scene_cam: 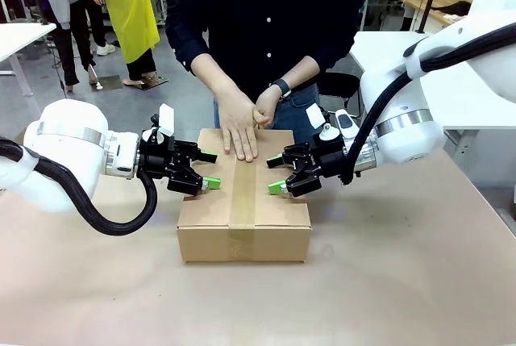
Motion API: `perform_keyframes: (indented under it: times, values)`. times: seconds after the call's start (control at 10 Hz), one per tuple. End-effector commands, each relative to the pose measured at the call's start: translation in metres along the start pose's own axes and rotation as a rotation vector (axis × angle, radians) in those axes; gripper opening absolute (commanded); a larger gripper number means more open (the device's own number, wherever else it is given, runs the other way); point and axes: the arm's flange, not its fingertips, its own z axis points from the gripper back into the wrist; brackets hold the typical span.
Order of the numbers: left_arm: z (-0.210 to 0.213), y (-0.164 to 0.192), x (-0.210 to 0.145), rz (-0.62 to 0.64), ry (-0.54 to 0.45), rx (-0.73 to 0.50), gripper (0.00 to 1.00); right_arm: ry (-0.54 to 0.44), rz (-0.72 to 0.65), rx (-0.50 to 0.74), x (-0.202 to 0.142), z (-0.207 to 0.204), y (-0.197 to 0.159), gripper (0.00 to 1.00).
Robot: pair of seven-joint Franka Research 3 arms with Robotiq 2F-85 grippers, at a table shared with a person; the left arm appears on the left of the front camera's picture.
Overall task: Pack the gift set into the box.
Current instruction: Press and hold the closed box until the human finishes sealing it.
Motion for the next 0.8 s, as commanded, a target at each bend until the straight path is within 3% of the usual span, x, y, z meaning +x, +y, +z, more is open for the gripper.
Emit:
perform_keyframes:
  times: [0.0,0.7]
  values:
    - [0.0001,-0.0011,-0.0024,-0.019,-0.011,0.015,1.00,0.009,0.003,-0.004,-0.0012,-0.0006,0.0005,1.00]
    - [0.0001,-0.0011,-0.0024,-0.019,-0.011,0.015,1.00,0.009,0.003,-0.004,-0.0012,-0.0006,0.0005,1.00]
